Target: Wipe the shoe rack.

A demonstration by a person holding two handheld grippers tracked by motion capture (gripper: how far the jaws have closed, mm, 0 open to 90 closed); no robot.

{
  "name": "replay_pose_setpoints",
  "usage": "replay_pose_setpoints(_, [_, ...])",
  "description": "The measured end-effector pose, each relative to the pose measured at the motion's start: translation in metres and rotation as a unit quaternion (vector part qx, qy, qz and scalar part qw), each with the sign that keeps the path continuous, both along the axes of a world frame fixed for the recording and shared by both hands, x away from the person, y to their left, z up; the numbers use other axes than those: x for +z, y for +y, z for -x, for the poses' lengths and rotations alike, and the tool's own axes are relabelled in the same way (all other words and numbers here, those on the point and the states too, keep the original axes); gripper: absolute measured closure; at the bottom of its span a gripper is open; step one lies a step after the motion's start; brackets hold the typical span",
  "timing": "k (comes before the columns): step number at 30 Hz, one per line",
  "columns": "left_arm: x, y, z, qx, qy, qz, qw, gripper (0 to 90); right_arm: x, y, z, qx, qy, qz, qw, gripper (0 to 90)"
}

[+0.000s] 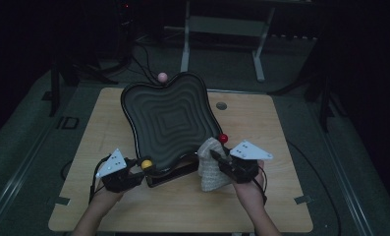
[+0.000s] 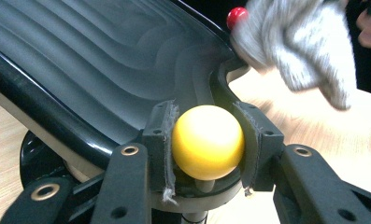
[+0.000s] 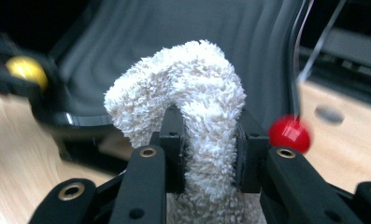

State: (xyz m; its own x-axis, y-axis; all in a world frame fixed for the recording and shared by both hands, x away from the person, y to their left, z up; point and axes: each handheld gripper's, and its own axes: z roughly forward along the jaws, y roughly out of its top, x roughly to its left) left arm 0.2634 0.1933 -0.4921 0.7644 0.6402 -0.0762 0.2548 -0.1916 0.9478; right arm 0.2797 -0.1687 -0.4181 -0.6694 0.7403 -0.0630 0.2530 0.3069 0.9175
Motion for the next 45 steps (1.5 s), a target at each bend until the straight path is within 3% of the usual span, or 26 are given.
replay_pose_setpoints(3, [0.0,0.0,0.0,0.0,0.0,0.001,1.0,60.4,-0.004,0.009,-0.001,0.005,-0.001,0.02,0.9998,69.7])
replay_pose_setpoints(8, [-0.001,0.0,0.0,-0.002,0.001,0.003,1.0,60.4,-0.042,0.025,-0.012,0.02,0.047,0.052,0.9973,70.0])
replay_pose_setpoints(10, [0.0,0.0,0.0,-0.003,0.001,0.002,1.0,60.4,-0.05,0.029,-0.009,0.03,0.045,0.069,0.9962,70.1])
replay_pose_setpoints(11, [0.0,0.0,0.0,-0.002,0.001,0.002,1.0,60.4,-0.052,0.032,-0.007,0.03,0.041,0.08,0.9955,70.1])
replay_pose_setpoints(15, [0.0,0.0,0.0,-0.003,0.001,0.001,1.0,60.4,-0.048,0.03,-0.007,0.038,0.047,0.083,0.9947,70.1])
replay_pose_setpoints(17, [0.0,0.001,-0.001,-0.004,0.001,0.002,1.0,60.4,-0.038,0.023,-0.006,0.023,0.029,0.077,0.9964,70.2])
replay_pose_setpoints(19, [0.0,0.001,-0.001,-0.005,0.001,0.001,1.0,60.4,-0.034,0.015,-0.01,0.012,0.033,0.068,0.9971,70.2])
replay_pose_setpoints(21, [0.0,0.0,-0.001,-0.005,0.001,0.002,1.0,60.4,-0.043,0.011,-0.013,0.009,0.049,0.069,0.9964,70.3])
replay_pose_setpoints(25, [0.0,0.0,-0.001,-0.006,0.002,0.0,1.0,60.4,-0.068,0.016,-0.009,0.029,0.078,0.108,0.9907,70.2])
replay_pose_setpoints(26, [0.0,0.0,-0.001,-0.005,0.002,0.0,1.0,60.4,-0.07,0.015,-0.009,0.028,0.079,0.109,0.9906,70.2])
replay_pose_setpoints(28, [0.0,0.0,-0.001,-0.007,0.002,0.0,1.0,60.4,-0.065,0.01,-0.009,0.024,0.077,0.098,0.9919,70.3])
replay_pose_setpoints(33, [0.0,0.001,-0.002,-0.011,0.002,0.001,0.9999,60.4,-0.039,-0.01,-0.011,-0.018,0.035,0.075,0.9964,70.2])
replay_pose_setpoints(35, [0.0,0.001,-0.002,-0.011,0.003,0.002,0.9999,60.4,-0.044,-0.015,-0.017,-0.033,0.045,0.073,0.9958,70.3])
replay_pose_setpoints(39, [0.0,0.001,-0.002,-0.011,0.003,0.001,0.9999,60.4,-0.064,-0.017,-0.023,-0.033,0.071,0.086,0.9931,70.0])
replay_pose_setpoints(45, [0.0,0.001,-0.003,-0.015,0.005,0.002,0.9999,60.4,-0.045,-0.032,-0.032,-0.062,0.055,0.07,0.9941,70.0])
